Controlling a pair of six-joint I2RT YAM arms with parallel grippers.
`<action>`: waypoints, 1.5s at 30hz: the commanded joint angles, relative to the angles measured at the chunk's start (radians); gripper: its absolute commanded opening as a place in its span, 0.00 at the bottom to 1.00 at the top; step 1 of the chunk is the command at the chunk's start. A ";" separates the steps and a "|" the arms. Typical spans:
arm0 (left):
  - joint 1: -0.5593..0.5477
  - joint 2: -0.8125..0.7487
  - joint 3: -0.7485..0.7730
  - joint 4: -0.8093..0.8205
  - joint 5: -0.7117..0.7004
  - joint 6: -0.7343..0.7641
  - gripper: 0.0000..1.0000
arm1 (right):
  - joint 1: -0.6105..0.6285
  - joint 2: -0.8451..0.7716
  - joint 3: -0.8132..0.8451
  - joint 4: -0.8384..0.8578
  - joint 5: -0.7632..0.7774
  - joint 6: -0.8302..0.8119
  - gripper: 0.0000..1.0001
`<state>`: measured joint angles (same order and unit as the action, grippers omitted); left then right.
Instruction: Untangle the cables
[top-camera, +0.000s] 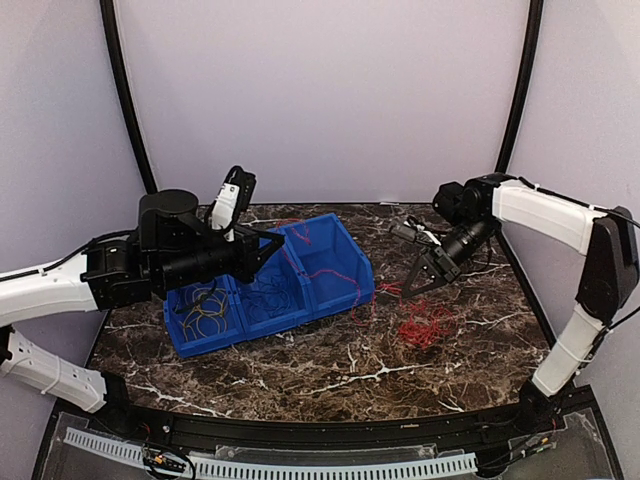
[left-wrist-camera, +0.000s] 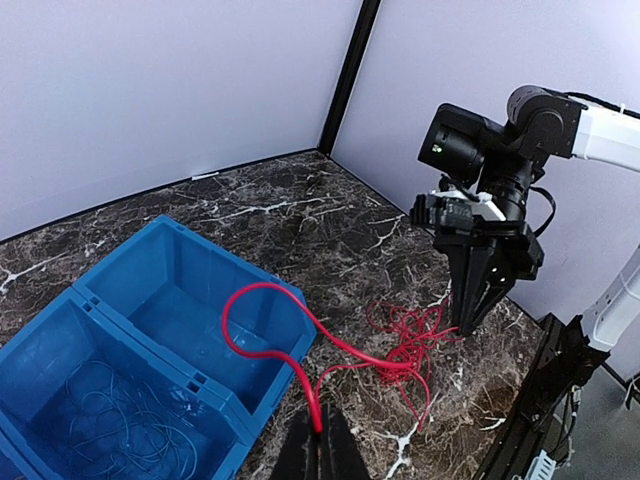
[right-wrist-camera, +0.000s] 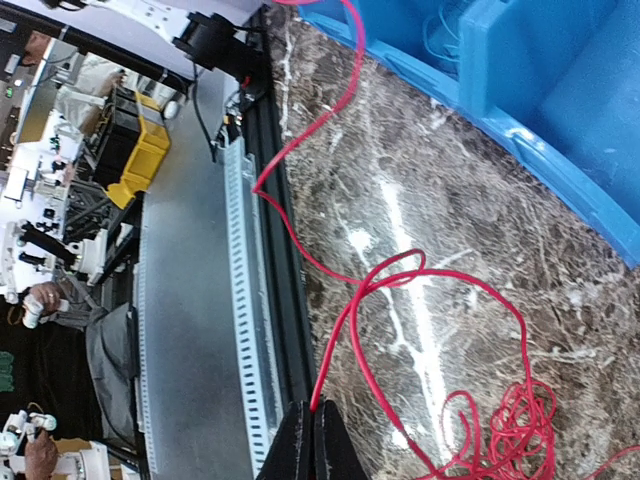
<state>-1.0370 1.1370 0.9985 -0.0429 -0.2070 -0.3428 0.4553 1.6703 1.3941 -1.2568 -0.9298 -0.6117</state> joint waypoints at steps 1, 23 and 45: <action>-0.005 0.060 -0.036 0.070 0.056 0.055 0.00 | 0.001 -0.012 -0.006 -0.105 -0.204 -0.122 0.04; -0.062 0.386 -0.025 0.511 0.316 0.079 0.27 | 0.036 0.041 0.013 0.033 -0.173 -0.084 0.00; -0.066 -0.157 -0.417 0.392 -0.191 -0.019 0.35 | 0.062 0.038 0.611 0.462 0.077 0.270 0.00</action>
<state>-1.0981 1.0275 0.6331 0.4175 -0.3119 -0.3168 0.5110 1.7298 1.8339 -0.9771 -0.9325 -0.4496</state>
